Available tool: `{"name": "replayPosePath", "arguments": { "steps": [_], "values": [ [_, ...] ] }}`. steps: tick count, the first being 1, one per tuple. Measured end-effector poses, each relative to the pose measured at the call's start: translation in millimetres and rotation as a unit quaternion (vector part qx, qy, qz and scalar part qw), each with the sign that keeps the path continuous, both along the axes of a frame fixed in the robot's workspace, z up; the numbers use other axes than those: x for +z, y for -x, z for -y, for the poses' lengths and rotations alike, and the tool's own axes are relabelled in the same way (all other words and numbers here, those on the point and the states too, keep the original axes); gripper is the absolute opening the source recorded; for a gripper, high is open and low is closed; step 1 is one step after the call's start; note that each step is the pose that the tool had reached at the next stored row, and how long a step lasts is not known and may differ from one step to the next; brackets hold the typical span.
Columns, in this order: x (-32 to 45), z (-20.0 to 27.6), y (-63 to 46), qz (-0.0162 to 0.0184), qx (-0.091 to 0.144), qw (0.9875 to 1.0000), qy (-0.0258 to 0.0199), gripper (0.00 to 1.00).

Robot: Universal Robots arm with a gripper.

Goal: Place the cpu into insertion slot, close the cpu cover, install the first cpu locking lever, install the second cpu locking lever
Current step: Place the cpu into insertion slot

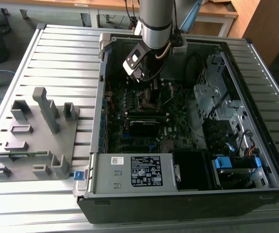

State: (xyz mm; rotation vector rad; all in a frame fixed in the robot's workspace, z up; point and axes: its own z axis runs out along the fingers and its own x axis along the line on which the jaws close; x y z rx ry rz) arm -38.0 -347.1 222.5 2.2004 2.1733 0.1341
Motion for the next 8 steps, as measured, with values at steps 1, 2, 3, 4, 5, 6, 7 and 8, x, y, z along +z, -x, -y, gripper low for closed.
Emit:
{"name": "replayPosePath", "arguments": {
  "steps": [1, 2, 3, 4, 5, 6, 7, 8],
  "values": [
    [0.0, 0.0, 0.0, 0.0000, 0.000, 1.0000, 0.0000, 0.54],
    [0.0, 0.0, 0.0, 0.0000, 0.000, 1.0000, -0.0001, 0.54],
    [0.0, 0.0, 0.0, 0.0000, 0.000, 1.0000, -0.0001, 0.54],
    [0.0, 0.0, 0.0, 0.0000, 0.000, 1.0000, -0.0001, 0.54],
    [-0.3, 0.1, 0.0, 0.0000, 0.000, 1.0000, -0.0002, 0.54],
    [-0.8, 0.0, 0.0, 0.0000, 0.000, 1.0000, -0.0003, 0.54],
    [-1.3, 0.0, 0.0, 0.0000, 0.000, 1.0000, -0.0002, 0.54],
    [-1.9, 0.0, 0.0, -0.0001, 0.000, 1.0000, -0.0002, 0.54]
  ]
}}
